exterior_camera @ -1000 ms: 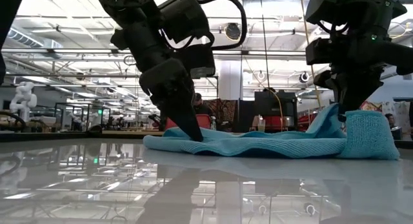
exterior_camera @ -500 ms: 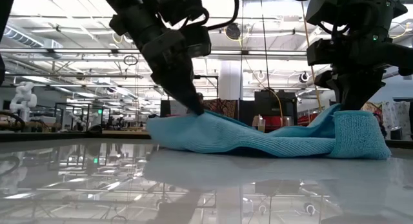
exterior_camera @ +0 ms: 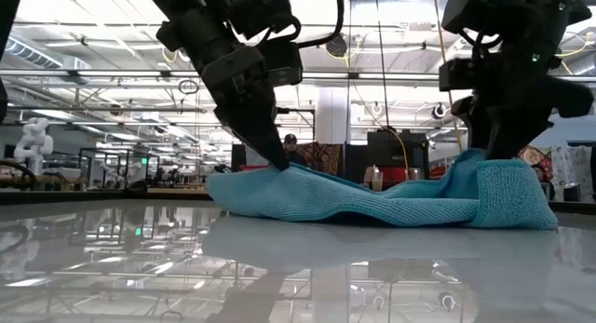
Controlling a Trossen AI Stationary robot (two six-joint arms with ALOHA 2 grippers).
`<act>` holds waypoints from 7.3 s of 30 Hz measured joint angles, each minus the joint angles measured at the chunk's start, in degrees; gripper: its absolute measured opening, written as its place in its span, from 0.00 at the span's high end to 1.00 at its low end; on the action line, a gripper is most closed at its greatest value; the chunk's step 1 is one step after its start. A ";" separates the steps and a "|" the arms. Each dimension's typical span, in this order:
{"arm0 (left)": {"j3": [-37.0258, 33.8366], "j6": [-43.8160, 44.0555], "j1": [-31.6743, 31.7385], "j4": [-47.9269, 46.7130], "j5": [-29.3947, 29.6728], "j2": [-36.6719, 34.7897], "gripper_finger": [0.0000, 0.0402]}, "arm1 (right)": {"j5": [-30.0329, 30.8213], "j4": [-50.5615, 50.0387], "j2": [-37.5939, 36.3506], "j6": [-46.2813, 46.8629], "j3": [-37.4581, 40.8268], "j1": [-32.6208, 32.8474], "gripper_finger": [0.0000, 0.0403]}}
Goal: Roll towel
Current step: Roll the blue microfiber cloth
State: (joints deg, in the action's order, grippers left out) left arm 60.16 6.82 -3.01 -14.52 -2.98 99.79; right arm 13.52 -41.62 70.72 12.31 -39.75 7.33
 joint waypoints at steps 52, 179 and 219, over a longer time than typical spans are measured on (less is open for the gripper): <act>-0.02 1.91 0.79 -0.65 -1.36 -0.12 0.98 | -6.12 66.13 35.77 -5.72 -4.56 -0.61 0.71; 0.11 7.88 -4.59 -32.85 22.05 -20.57 0.98 | -19.70 14.83 -38.69 6.46 3.17 5.23 0.99; 6.91 -5.75 -10.37 -24.49 26.80 -4.83 1.00 | 2.58 17.50 -24.23 4.59 17.34 16.54 0.98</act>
State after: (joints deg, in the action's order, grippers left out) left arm 67.07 1.07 -13.37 -39.01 23.81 94.95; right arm 16.10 -24.12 46.48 16.90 -22.40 23.87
